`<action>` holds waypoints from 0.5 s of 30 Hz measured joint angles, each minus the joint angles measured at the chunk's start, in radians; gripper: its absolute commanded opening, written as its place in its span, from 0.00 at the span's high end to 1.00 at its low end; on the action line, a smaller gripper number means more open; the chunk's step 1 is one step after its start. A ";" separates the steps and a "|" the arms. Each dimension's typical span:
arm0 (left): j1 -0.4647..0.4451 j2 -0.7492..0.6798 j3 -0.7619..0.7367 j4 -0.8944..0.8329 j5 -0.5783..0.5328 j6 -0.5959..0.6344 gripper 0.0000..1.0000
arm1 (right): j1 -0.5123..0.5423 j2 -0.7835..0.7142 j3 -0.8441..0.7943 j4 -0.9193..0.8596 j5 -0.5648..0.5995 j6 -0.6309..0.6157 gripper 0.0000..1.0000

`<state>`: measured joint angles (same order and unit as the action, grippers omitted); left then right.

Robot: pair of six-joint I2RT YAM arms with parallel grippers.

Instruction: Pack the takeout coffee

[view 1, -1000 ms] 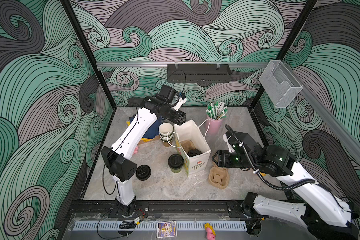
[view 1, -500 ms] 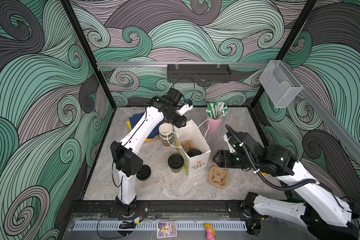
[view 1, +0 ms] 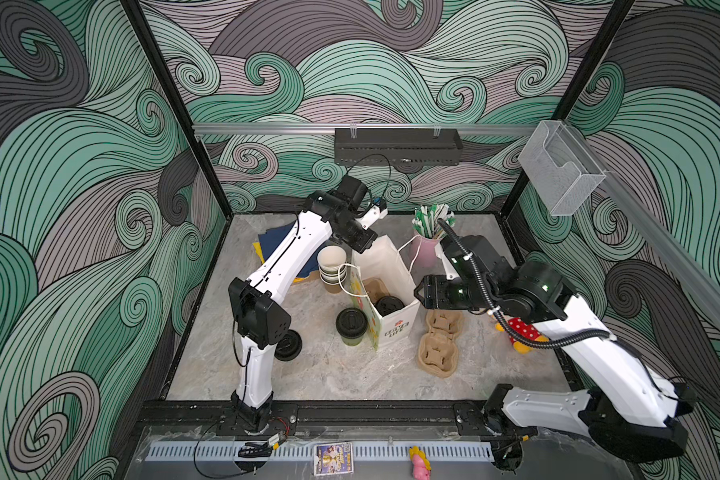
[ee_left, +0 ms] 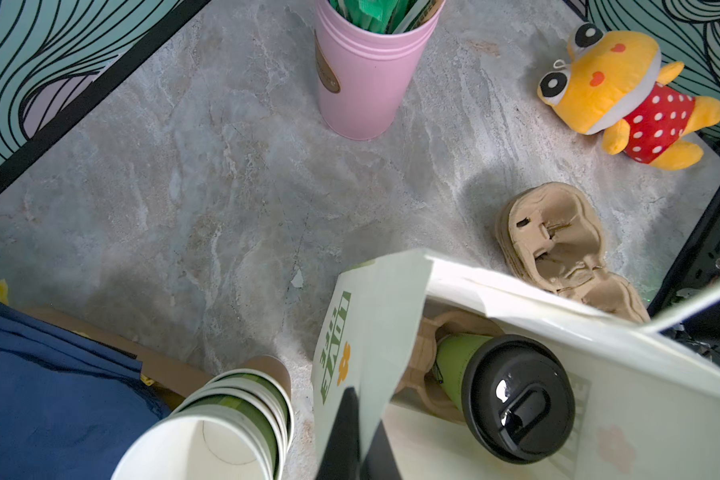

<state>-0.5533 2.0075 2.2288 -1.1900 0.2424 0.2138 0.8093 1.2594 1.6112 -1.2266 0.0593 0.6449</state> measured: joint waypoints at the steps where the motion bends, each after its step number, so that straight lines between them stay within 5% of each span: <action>1: 0.000 0.000 0.000 0.000 0.001 -0.002 1.00 | 0.000 0.029 0.011 0.003 0.002 -0.026 0.33; 4: 0.000 0.000 0.000 0.001 0.001 -0.009 1.00 | -0.003 0.098 0.027 0.021 0.018 -0.099 0.40; 12: 0.000 0.000 0.000 0.008 0.001 -0.022 1.00 | -0.048 0.191 0.031 0.041 0.053 -0.250 0.78; 15: 0.000 0.000 0.000 0.008 -0.002 -0.027 0.92 | -0.067 0.204 0.031 0.041 0.055 -0.293 0.90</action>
<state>-0.5533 2.0075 2.2288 -1.1816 0.2409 0.1864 0.7425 1.4631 1.6421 -1.1854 0.1143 0.3523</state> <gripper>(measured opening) 0.050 0.156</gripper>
